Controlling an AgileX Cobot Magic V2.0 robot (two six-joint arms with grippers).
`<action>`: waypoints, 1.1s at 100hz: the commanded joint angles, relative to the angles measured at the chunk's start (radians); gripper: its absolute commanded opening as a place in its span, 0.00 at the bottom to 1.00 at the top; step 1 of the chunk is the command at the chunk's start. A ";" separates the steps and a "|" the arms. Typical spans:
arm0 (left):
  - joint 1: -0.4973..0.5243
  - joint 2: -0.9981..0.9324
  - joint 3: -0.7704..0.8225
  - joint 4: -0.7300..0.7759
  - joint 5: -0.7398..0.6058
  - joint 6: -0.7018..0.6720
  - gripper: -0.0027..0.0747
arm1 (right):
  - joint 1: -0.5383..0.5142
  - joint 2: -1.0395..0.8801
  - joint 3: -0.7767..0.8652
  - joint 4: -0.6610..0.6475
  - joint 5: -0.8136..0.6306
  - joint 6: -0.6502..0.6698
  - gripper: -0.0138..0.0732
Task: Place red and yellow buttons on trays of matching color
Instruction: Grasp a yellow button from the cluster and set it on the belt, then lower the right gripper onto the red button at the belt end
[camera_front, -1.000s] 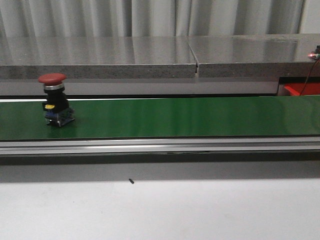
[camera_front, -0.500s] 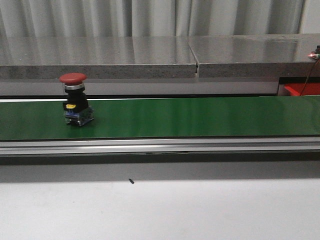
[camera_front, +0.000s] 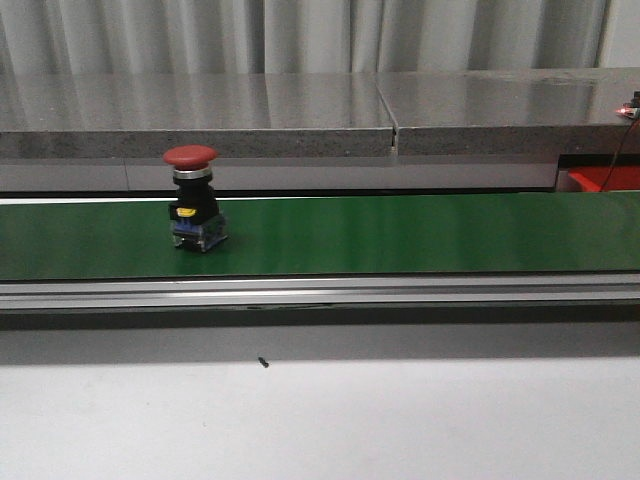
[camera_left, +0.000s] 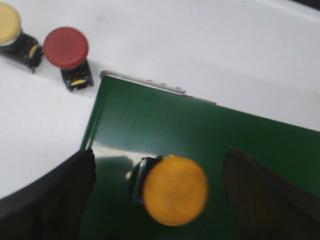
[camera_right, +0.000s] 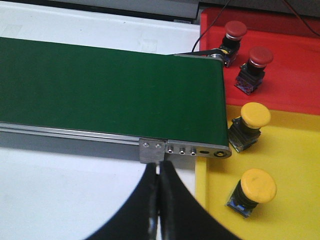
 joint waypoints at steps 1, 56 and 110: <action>-0.007 -0.090 -0.025 -0.105 -0.011 0.067 0.71 | 0.002 0.001 -0.026 -0.004 -0.068 -0.010 0.08; -0.117 -0.460 0.206 -0.107 -0.008 0.118 0.01 | 0.002 0.001 -0.026 -0.004 -0.068 -0.010 0.08; -0.133 -0.741 0.400 -0.109 -0.112 0.118 0.01 | 0.002 0.001 -0.026 -0.004 -0.068 -0.010 0.08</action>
